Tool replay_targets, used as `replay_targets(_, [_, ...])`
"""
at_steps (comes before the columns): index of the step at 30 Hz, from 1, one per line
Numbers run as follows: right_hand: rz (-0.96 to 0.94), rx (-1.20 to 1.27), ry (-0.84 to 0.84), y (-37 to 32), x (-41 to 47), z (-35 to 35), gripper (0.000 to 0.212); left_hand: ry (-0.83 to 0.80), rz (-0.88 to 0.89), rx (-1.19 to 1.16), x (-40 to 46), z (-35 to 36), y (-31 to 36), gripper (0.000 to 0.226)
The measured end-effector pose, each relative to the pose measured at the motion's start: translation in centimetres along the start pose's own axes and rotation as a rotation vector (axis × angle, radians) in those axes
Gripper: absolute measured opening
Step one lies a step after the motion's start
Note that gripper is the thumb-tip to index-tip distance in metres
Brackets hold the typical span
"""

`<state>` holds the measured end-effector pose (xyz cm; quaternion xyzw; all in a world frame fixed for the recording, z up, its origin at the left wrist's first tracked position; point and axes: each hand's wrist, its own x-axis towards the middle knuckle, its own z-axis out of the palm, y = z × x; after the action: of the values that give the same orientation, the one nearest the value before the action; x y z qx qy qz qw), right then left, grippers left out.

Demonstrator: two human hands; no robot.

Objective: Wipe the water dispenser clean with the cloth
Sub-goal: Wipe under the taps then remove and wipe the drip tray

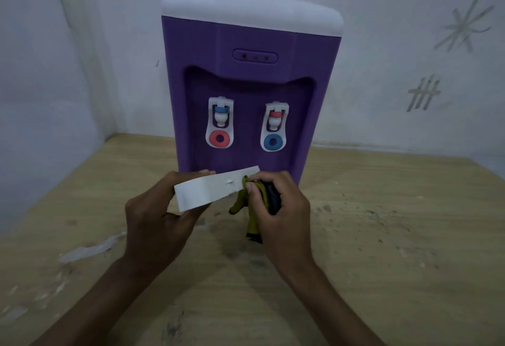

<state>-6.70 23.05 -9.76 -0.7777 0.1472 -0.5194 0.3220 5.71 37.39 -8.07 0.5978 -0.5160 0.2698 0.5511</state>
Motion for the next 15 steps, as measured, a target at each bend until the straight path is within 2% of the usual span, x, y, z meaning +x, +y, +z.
replay_targets(4, [0.122, -0.051, 0.064, 1.9, 0.5, -0.6, 0.01, -0.029, 0.028, -0.024, 0.0, 0.2, 0.4, 0.031])
replay_targets(7, [0.132, -0.076, 0.043, 2.3, 0.5, -0.9, 0.009, -0.06, 0.016, -0.017, -0.1, 0.4, 0.1, 0.034])
replay_targets(11, [0.081, 0.007, 0.017, 1.1, 0.3, -0.8, 0.011, -0.029, 0.033, -0.002, 0.4, -0.3, 0.3, 0.03])
replay_targets(13, [0.061, -0.027, 0.004, 1.2, 0.4, -0.6, 0.012, -0.02, 0.058, 0.01, 0.6, -0.6, 0.5, 0.031])
replay_targets(15, [0.126, -0.063, 0.0, 2.0, 0.4, -0.5, 0.011, -0.037, 0.059, 0.024, 0.4, -0.5, 0.3, 0.032])
